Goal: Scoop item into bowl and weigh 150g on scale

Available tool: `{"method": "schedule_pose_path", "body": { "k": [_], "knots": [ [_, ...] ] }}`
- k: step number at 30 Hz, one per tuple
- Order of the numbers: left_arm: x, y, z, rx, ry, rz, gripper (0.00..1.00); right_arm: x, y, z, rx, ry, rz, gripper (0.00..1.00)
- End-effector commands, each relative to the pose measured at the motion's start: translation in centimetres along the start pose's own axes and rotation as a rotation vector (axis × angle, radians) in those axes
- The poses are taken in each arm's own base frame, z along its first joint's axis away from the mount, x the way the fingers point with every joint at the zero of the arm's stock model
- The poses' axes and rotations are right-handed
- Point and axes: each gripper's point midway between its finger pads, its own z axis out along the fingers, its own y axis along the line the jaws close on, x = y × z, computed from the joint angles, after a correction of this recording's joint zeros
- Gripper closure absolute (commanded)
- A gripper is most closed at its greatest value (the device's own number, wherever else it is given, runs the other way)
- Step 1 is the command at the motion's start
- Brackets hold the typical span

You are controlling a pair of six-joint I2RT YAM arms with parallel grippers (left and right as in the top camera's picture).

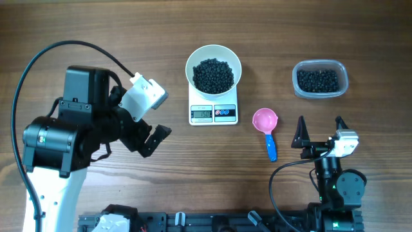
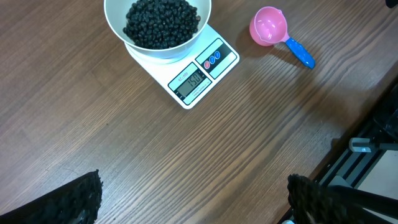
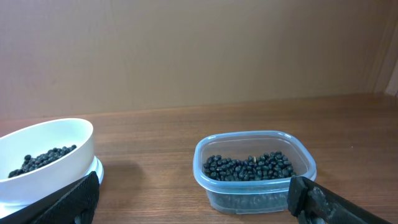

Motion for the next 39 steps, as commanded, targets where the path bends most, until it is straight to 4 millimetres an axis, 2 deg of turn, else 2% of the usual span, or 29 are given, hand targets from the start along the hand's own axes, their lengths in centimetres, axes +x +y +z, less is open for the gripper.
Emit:
{"method": "schedule_pose_path", "body": {
  "k": [1,39],
  "knots": [
    [-0.38,0.04,-0.34,0.000,-0.018,0.011,0.00,-0.31,0.04,-0.08,-0.005,-0.014,-0.010,0.00],
    [-0.04,-0.15,-0.34,0.007,-0.004,0.002,0.00,-0.33,0.04,-0.08,-0.005,-0.015,-0.010,0.00]
  ]
}}
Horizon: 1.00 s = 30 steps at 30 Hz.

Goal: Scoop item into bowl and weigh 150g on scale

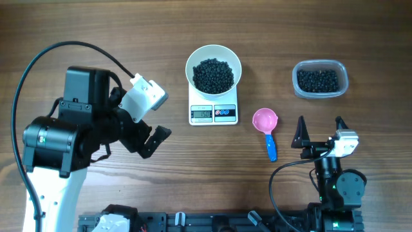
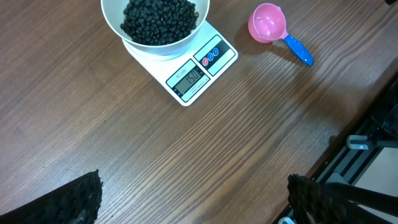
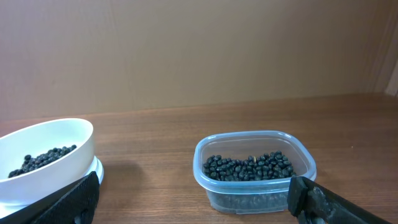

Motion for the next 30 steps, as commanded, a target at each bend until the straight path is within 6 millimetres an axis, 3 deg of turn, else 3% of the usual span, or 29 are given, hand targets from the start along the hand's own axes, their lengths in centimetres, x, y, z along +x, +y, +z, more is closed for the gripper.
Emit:
{"method": "schedule_pose_path", "body": {
  "k": [1,9,19,26,30],
  "knots": [
    [-0.3,0.0,-0.3,0.001,-0.015,0.006,0.00,-0.3,0.0,-0.1,-0.005,-0.014,-0.010,0.00],
    [-0.1,-0.1,-0.5,-0.001,-0.013,-0.065,0.00,-0.3,0.0,-0.1,-0.005,-0.014,-0.010,0.00],
    [-0.6,-0.2,-4.7,-0.185,-0.307,-0.246,0.00,-0.3,0.0,-0.1,-0.005,-0.014,-0.009,0.00],
    [0.9,0.1,-2.5,-0.251,-0.504,-0.206,0.00,-0.3,0.0,-0.1,-0.005,-0.014,-0.010,0.00],
    [1.6,1.1,-1.1,-0.285,-0.630,-0.288,0.00,-0.3,0.0,-0.1,-0.005,-0.014,-0.010,0.00]
  ]
}}
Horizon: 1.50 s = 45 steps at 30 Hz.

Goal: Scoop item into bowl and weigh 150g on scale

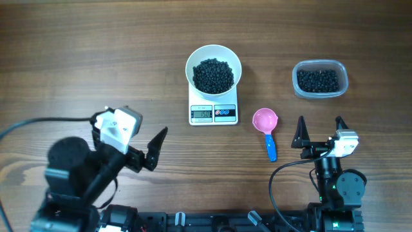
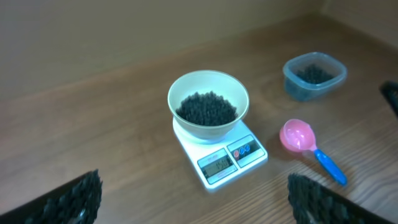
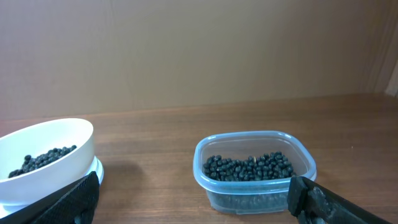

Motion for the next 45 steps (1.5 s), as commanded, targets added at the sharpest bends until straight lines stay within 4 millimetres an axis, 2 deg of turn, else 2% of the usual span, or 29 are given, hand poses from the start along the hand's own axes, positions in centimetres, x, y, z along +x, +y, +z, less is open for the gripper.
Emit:
{"method": "schedule_pose_path", "body": {
  "k": [1,19,26,45],
  "knots": [
    [1.9,0.9,0.8,-0.052,-0.087,-0.116,0.00,-0.3,0.0,-0.1,-0.006,-0.014,-0.010,0.00],
    [6.4,1.8,1.8,-0.127,-0.272,-0.085,0.00,-0.3,0.0,-0.1,-0.006,-0.014,-0.010,0.00],
    [7.3,2.0,1.9,-0.142,-0.327,-0.074,0.00,-0.3,0.0,-0.1,-0.005,-0.014,-0.010,0.00],
    [9.1,3.1,4.4,-0.178,-0.428,-0.059,0.00,-0.3,0.0,-0.1,-0.005,-0.014,-0.010,0.00]
  ]
}}
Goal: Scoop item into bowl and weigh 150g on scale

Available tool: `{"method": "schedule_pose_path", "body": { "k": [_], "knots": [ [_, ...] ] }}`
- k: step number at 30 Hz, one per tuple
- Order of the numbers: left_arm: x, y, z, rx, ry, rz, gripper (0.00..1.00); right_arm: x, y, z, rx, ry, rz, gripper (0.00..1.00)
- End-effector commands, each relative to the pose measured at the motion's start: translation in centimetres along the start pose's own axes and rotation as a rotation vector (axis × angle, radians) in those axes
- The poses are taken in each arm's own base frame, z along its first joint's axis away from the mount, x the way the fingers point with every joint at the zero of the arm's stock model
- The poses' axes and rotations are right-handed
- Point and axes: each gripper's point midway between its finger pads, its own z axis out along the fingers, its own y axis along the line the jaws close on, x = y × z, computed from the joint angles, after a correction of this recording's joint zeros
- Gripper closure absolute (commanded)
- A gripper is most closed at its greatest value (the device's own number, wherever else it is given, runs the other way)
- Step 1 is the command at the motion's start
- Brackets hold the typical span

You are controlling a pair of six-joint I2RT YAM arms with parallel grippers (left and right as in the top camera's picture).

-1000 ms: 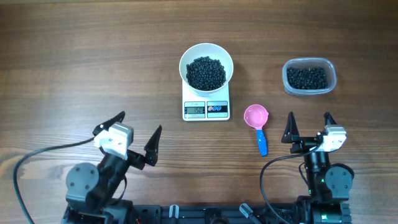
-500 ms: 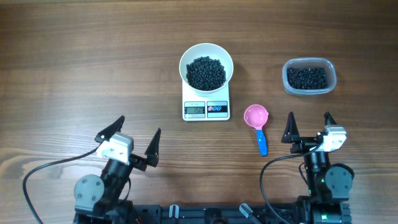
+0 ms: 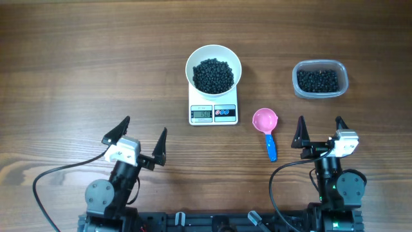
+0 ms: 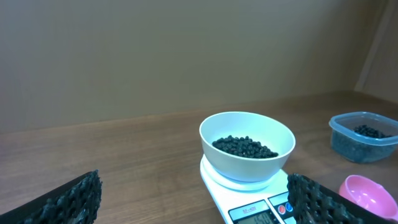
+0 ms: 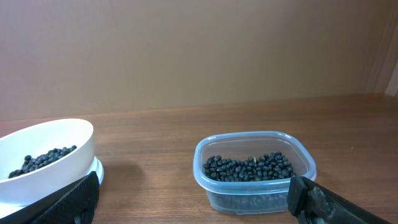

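A white bowl point(image 3: 213, 66) of black beans sits on the white scale point(image 3: 213, 113), whose display reads about 150 in the left wrist view point(image 4: 247, 217). To its right the pink scoop point(image 3: 265, 122) with a blue handle lies empty on the table. A clear tub point(image 3: 320, 78) of black beans stands at the far right. My left gripper point(image 3: 141, 136) is parked open at the front left, nothing between its fingers. At the front right my right gripper point(image 3: 318, 129) also stands open, facing the tub point(image 5: 255, 169).
The wooden table point(image 3: 77, 58) carries only these items. A black rail point(image 3: 212, 222) runs along the front edge between the two arm bases.
My left arm has dropped from a raised pose at the front left to its parked pose, gripper open and level with the table. Right arm, scoop, bowl and tub are unchanged.
The left arm hovered high at the left, looking down on the bowl and scale reading about 150. It stayed there, then was lower and nearer the front edge, and now rests parked. The right arm stayed parked throughout.
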Motion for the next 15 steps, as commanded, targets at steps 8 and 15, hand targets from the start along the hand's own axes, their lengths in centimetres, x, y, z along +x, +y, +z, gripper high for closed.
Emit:
{"method": "schedule_pose_path", "body": {
  "k": [8,15],
  "knots": [
    [2.4,1.3,0.4,-0.066,0.002,-0.038,0.00,-0.3,0.0,-0.1,-0.005,-0.013,-0.010,0.00],
    [3.1,3.3,0.1,-0.186,0.020,-0.068,0.00,-0.3,0.0,-0.1,-0.005,-0.013,-0.010,0.00]
  ]
}}
